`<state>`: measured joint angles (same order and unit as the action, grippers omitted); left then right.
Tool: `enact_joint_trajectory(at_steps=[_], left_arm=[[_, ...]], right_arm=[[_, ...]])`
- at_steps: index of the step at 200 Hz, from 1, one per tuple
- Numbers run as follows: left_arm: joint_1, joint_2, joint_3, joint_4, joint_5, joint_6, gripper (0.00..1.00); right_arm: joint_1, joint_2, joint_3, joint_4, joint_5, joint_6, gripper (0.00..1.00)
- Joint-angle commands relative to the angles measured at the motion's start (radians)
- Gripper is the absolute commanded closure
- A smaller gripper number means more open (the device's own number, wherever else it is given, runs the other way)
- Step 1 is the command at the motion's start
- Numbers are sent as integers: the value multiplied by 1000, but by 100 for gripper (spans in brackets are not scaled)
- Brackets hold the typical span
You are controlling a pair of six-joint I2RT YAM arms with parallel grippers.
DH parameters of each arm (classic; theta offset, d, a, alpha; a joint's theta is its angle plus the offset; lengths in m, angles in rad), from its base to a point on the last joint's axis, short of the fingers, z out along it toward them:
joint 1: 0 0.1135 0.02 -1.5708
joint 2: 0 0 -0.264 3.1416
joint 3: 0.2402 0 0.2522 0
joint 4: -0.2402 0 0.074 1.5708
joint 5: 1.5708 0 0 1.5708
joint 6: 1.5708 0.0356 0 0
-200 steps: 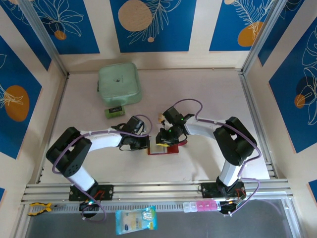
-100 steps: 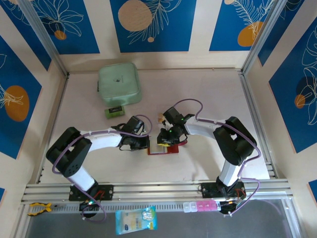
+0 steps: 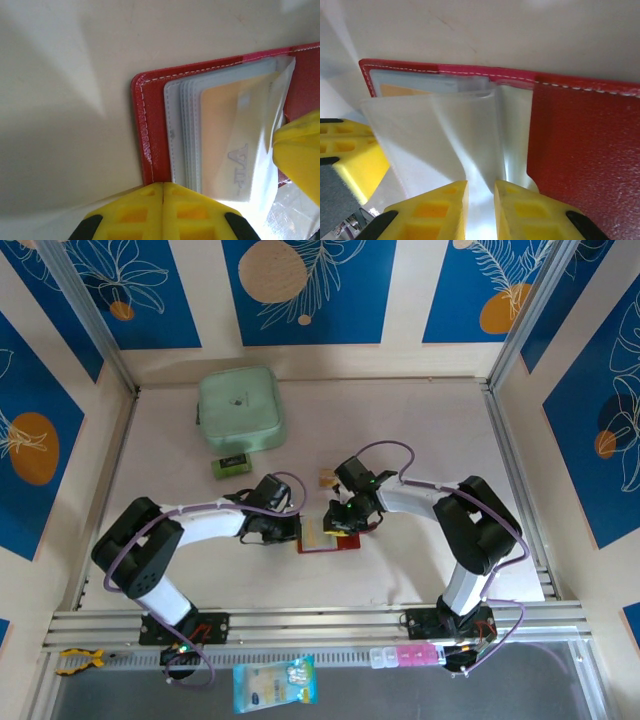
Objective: Take the credit cards out of the card holder
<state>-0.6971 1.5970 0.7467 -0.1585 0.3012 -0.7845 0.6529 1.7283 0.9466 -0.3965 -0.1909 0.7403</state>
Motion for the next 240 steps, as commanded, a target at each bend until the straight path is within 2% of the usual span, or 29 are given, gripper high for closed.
enact_joint_trajectory(at_steps=[1, 47, 126, 191, 240], left_arm=[[-8, -39, 14, -57, -18, -6, 97], [-8, -101, 26, -40, 16, -45, 93], [-36, -60, 17, 136, 99, -151, 71], [-62, 29, 26, 219, 125, -192, 70], [-72, 22, 65, 187, 121, -183, 70]], right_arm=[[-6, -20, -20, -19, -12, -13, 79], [-12, -14, -32, 3, -25, -10, 79], [-14, -11, -40, 12, -35, -10, 79], [-14, -32, -48, 15, -39, 0, 79], [-34, -110, -55, -20, -18, -9, 79]])
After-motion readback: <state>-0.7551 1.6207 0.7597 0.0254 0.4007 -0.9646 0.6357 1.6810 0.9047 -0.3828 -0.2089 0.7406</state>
